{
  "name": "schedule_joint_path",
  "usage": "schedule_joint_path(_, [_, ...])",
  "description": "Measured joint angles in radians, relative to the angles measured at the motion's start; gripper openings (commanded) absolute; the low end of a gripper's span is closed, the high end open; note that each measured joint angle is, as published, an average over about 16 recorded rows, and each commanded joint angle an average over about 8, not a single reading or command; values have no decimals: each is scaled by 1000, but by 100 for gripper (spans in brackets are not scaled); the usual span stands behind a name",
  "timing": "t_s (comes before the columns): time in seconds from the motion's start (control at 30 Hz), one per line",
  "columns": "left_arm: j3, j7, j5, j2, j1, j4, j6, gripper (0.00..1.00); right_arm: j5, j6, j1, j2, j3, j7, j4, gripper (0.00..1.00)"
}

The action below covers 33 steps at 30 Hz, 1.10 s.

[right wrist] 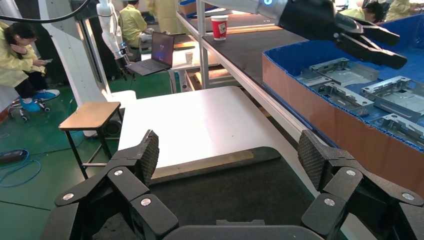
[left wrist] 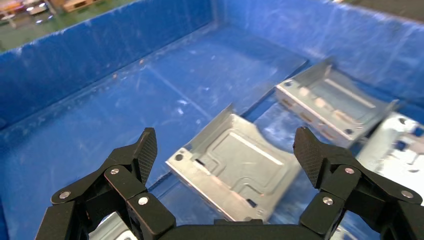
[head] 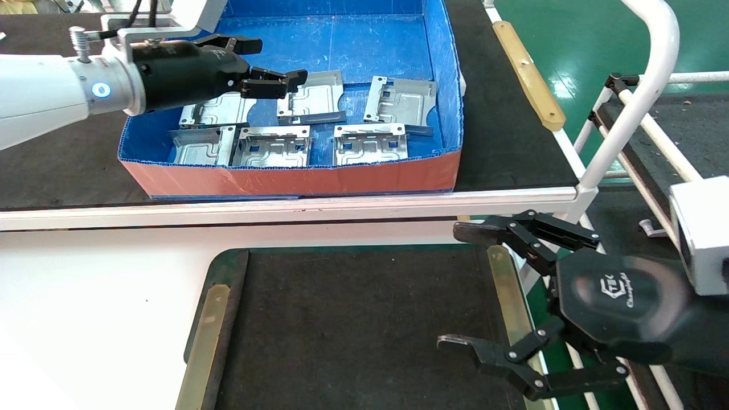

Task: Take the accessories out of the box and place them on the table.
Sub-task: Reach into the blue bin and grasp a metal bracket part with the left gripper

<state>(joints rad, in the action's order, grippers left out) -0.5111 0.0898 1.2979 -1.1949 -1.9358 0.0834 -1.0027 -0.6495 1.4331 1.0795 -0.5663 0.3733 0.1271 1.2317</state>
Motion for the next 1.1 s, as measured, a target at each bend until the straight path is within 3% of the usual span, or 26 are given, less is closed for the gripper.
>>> schedule_joint_path(1.1, [-18, -4, 28, -89, 8, -90, 178, 100, 0, 0, 0, 0, 0, 0, 0, 100])
